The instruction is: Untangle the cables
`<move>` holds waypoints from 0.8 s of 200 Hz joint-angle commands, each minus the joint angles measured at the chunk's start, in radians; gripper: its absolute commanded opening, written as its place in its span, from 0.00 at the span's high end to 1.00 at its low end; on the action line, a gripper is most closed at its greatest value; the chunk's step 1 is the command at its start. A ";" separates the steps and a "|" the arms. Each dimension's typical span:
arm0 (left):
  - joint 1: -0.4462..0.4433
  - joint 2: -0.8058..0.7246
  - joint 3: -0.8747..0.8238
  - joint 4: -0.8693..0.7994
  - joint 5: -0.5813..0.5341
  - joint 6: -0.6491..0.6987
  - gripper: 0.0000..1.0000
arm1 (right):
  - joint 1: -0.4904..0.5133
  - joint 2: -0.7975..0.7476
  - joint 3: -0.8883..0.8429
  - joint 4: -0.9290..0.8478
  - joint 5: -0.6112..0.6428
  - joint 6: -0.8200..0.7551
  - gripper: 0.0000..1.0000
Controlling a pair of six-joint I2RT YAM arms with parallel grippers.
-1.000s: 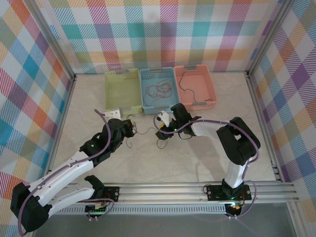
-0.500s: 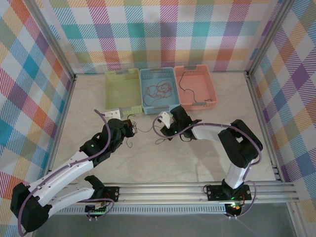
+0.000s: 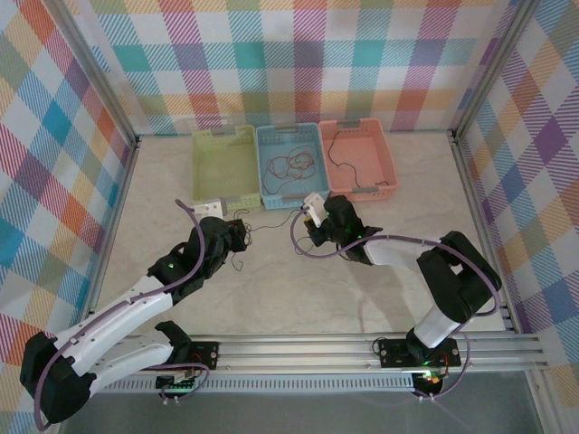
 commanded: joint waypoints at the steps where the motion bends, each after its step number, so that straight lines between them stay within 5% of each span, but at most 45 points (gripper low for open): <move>1: 0.007 -0.008 0.002 0.030 0.011 0.005 0.60 | -0.010 -0.038 -0.022 0.058 0.028 0.031 1.00; 21: 0.007 -0.014 0.000 0.033 0.013 0.007 0.37 | -0.018 -0.049 -0.032 0.069 0.024 0.049 1.00; 42: 0.007 -0.010 0.001 0.031 0.011 0.009 0.26 | -0.028 -0.057 -0.052 0.107 0.025 0.072 1.00; 160: 0.007 0.302 0.181 -0.139 0.121 -0.042 0.28 | -0.091 -0.132 -0.112 0.128 0.239 0.186 1.00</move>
